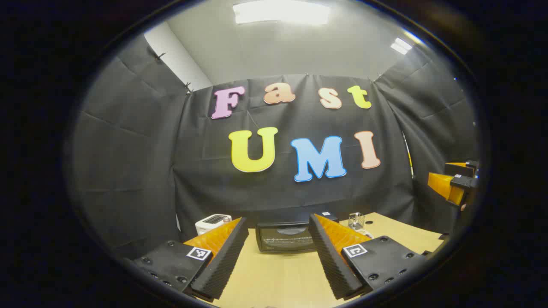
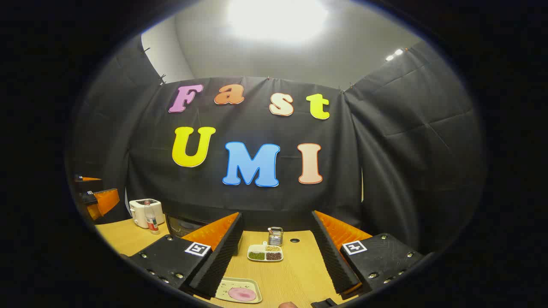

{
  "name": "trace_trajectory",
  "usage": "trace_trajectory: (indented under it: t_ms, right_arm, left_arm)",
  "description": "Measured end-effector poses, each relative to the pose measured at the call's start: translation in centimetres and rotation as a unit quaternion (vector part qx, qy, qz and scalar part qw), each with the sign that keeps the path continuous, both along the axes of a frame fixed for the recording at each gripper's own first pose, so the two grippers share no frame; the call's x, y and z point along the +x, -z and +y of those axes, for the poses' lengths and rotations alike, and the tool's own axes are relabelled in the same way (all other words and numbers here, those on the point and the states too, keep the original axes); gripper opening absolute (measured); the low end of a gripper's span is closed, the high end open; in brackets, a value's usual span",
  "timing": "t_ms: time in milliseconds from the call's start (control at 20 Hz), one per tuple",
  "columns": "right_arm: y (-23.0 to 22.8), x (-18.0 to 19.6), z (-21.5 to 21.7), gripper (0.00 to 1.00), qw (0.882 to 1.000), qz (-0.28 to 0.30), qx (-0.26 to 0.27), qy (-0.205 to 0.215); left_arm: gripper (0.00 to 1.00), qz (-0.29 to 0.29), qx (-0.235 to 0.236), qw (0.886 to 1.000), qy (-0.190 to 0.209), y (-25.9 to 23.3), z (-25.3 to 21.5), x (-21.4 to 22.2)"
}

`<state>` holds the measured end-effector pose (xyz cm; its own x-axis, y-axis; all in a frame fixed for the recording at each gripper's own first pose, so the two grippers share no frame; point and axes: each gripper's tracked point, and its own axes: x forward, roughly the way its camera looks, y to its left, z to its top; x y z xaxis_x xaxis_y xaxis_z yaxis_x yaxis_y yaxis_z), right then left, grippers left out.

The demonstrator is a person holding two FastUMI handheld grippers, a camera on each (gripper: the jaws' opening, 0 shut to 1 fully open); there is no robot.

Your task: Open the electric oven with the left hand, put the food in, and close the electric oven.

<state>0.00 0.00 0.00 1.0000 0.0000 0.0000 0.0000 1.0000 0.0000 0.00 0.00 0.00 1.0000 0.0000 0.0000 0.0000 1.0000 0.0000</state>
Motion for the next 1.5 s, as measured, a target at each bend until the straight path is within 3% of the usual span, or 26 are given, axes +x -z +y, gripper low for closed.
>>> trace_trajectory:
  t_ms: [200,350,450,750,800,850,1000,1050,1100,1250,1500]
  right_arm:
    - [0.0,0.3,-1.1,0.96,1.000,0.001,0.001,-0.005]
    - [0.1,0.6,-2.0,0.96,1.000,-0.004,-0.004,-0.014]
    - [0.3,0.7,-2.5,0.96,1.000,-0.006,-0.007,-0.024]
    - [2.2,1.2,-3.1,0.96,0.999,0.002,-0.003,-0.047]
    - [2.2,1.2,-3.0,0.96,0.999,0.002,-0.001,-0.047]
    - [2.0,1.4,-3.0,0.96,0.999,-0.001,-0.001,-0.047]
    - [2.1,2.2,-2.9,0.96,0.999,-0.006,-0.007,-0.040]
    - [2.0,2.6,-2.7,0.96,0.999,-0.005,-0.007,-0.035]
    - [2.0,3.0,-2.7,0.96,1.000,-0.002,-0.006,-0.028]
    - [1.5,4.2,-2.2,0.96,1.000,-0.006,-0.012,-0.004]
    - [2.5,5.7,-1.8,0.96,0.999,0.008,-0.022,0.046]
  left_arm:
    - [1.00,0.002,-0.005,1.000,-0.005,0.2,-1.0,-0.1]
    - [0.91,0.001,-0.001,1.000,-0.013,0.0,-1.7,-0.3]
    - [1.00,0.004,0.002,1.000,-0.022,0.3,-2.3,-0.4]
    - [1.00,0.005,0.005,0.999,-0.042,1.0,-3.3,0.9]
    - [0.96,0.005,0.004,0.999,-0.040,1.2,-3.4,1.8]
    - [1.00,0.004,0.003,0.999,-0.039,1.2,-3.3,3.0]
    - [1.00,0.006,-0.007,0.999,-0.032,2.0,-2.9,7.3]
    - [0.96,0.005,-0.010,1.000,-0.028,2.2,-2.8,8.8]
    - [1.00,0.005,-0.010,1.000,-0.023,2.5,-2.7,10.5]
    - [0.96,0.007,-0.003,1.000,-0.007,3.9,-2.3,15.7]
    - [1.00,0.038,-0.014,0.999,0.028,8.7,-2.9,24.1]
